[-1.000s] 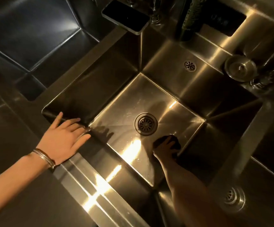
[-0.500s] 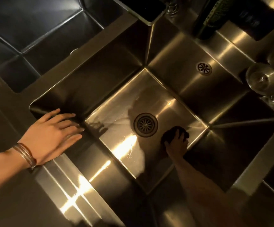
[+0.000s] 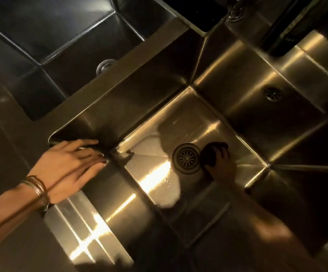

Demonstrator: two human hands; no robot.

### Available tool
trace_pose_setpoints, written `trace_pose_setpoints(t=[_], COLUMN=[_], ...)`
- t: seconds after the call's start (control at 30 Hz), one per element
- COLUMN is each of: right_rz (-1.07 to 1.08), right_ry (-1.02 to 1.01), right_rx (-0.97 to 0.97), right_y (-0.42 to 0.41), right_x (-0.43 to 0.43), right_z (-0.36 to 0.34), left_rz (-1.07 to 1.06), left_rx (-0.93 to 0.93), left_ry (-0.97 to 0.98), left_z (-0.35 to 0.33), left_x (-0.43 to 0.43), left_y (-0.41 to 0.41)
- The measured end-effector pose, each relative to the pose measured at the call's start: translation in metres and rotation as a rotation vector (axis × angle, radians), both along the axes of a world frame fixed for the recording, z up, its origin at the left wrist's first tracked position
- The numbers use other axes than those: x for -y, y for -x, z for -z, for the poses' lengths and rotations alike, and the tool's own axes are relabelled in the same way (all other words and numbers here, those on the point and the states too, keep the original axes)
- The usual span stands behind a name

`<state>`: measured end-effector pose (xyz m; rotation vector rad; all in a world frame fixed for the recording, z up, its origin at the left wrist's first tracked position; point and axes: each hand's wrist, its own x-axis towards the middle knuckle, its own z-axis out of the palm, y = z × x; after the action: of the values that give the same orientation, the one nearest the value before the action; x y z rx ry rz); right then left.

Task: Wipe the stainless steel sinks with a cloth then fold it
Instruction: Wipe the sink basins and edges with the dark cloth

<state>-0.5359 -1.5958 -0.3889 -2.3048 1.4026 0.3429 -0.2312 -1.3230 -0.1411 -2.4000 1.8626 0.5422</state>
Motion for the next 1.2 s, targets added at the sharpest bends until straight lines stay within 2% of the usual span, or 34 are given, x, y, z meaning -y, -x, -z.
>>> trace_pose_setpoints(t=[0.07, 0.1, 0.13, 0.23, 0.27, 0.3, 0.33, 0.37, 0.4, 0.5, 0.53, 0.57, 0.6, 0.7, 0.77, 0.87, 0.9, 1.0, 1.03, 1.1, 1.2], right_rz=[0.447, 0.526, 0.625, 0.693, 0.788, 0.787, 0.703, 0.508, 0.239, -0.538, -0.663, -0.709, -0.627, -0.131, -0.066, -0.315, -0.457, -1.217, -1.269, -1.013, -0.648], right_ry=[0.067, 0.111, 0.106, 0.154, 0.262, 0.324, 0.347, 0.283, 0.190, 0.121, 0.157, 0.194, 0.199, 0.060, 0.004, 0.171, 0.167, 0.073, 0.069, 0.148, 0.180], right_rx=[-0.035, -0.096, -0.055, -0.064, -0.064, -0.091, -0.133, -0.145, -0.139, -0.012, 0.014, 0.060, 0.063, 0.007, 0.051, 0.225, 0.234, 0.148, 0.148, 0.223, 0.184], right_y=[0.025, 0.034, 0.032, -0.013, -0.032, -0.053, -0.069, -0.092, -0.106, -0.144, -0.146, -0.142, -0.140, -0.173, -0.212, -0.230, -0.218, -0.164, -0.157, -0.167, -0.210], right_x=[0.003, 0.010, 0.027, 0.054, 0.048, 0.048, 0.046, 0.043, 0.043, 0.033, 0.034, 0.039, 0.043, 0.048, 0.028, -0.028, -0.049, -0.072, -0.065, -0.056, -0.072], right_z=[0.015, 0.017, 0.020, 0.018, 0.010, 0.008, 0.004, -0.001, 0.003, 0.002, 0.004, 0.010, 0.010, 0.003, -0.005, -0.005, -0.002, 0.038, 0.044, 0.043, 0.017], left_rz=[-0.012, -0.019, -0.023, -0.039, -0.049, -0.057, -0.059, -0.059, -0.057, -0.043, -0.040, -0.037, -0.031, -0.030, -0.039, -0.050, -0.045, -0.041, -0.044, -0.051, -0.042], left_rx=[-0.019, -0.024, -0.025, -0.041, -0.046, -0.047, -0.047, -0.048, -0.044, -0.026, -0.026, -0.026, -0.021, 0.001, -0.002, 0.003, 0.004, 0.020, 0.022, 0.028, 0.035], left_ry=[0.004, 0.006, 0.012, 0.020, 0.022, 0.021, 0.021, 0.022, 0.029, 0.045, 0.052, 0.053, 0.053, 0.051, 0.061, 0.059, 0.054, 0.032, 0.023, 0.013, 0.014], left_z=[-0.002, -0.001, -0.001, 0.003, 0.004, 0.004, 0.004, 0.004, 0.003, -0.002, -0.003, -0.004, -0.004, -0.003, -0.001, -0.002, -0.002, -0.002, -0.002, 0.000, 0.001], left_x=[0.001, 0.002, 0.002, -0.001, -0.002, -0.002, -0.002, -0.002, -0.002, 0.002, 0.003, 0.003, 0.003, 0.003, 0.002, 0.003, 0.004, 0.003, 0.003, 0.002, 0.002], left_y=[-0.001, -0.001, -0.001, -0.001, -0.002, -0.002, -0.002, -0.002, -0.001, 0.001, 0.001, 0.001, 0.002, 0.002, 0.003, 0.004, 0.004, 0.003, 0.002, 0.003, 0.002])
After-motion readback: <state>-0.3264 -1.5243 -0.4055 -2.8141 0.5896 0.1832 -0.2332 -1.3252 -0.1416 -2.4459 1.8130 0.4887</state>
